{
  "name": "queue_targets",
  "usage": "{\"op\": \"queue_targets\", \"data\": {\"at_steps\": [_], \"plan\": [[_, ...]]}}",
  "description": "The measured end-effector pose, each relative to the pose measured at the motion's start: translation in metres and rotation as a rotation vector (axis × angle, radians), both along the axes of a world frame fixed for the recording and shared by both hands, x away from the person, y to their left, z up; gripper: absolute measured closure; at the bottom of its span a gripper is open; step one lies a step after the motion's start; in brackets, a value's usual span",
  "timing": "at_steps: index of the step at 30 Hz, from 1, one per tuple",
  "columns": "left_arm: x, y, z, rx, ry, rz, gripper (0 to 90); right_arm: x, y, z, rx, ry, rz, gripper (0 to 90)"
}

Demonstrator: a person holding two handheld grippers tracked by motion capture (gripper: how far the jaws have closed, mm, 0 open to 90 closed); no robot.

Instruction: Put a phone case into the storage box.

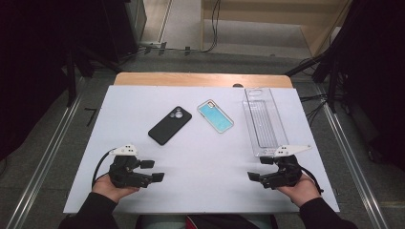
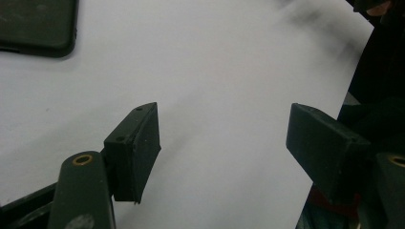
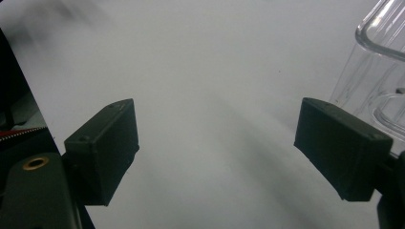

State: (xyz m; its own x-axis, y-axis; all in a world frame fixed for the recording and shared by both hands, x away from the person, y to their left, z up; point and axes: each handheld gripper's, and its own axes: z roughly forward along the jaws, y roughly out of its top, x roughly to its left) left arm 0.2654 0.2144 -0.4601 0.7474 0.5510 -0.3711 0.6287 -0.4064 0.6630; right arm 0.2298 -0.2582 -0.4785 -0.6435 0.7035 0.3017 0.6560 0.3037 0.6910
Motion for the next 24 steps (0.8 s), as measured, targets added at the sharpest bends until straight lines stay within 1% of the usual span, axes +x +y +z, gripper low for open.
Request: {"op": "queue_targets", "data": {"at_steps": [5,11,15,17,20,22,23,24], "plan": [[0.004,0.0031,-0.0011,-0.008,0.013,0.015,27.3,0.0054,0.0014,-0.0011,0.004,0.018,0.015,13.2],[0.0028,0.0022,0.0016,-0.015,0.01,0.009,27.3,0.0059,0.0032,-0.0016,0.013,0.022,0.027,13.2],[0.0022,0.0009,0.0017,-0.016,0.005,-0.009,27.3,0.0056,0.0031,-0.0018,0.012,0.029,0.027,13.2],[0.0032,0.0013,0.0013,-0.013,0.006,-0.011,27.2,0.0057,0.0031,-0.0017,0.015,0.027,0.03,13.2],[0.0045,0.0017,0.0018,-0.022,0.011,-0.003,27.3,0.0062,0.0033,-0.0023,0.024,0.028,0.035,13.2],[0.0037,0.0004,0.003,-0.029,-0.001,0.0,27.3,0.0053,0.0034,-0.003,0.008,0.035,0.03,13.2],[0.0033,-0.0003,0.0036,-0.026,-0.004,-0.003,27.3,0.0037,0.0041,-0.0041,-0.019,0.027,0.031,13.2],[0.0029,-0.0012,0.004,-0.024,-0.008,-0.006,27.3,0.0037,0.0041,-0.0041,-0.019,0.027,0.031,13.2]]}}
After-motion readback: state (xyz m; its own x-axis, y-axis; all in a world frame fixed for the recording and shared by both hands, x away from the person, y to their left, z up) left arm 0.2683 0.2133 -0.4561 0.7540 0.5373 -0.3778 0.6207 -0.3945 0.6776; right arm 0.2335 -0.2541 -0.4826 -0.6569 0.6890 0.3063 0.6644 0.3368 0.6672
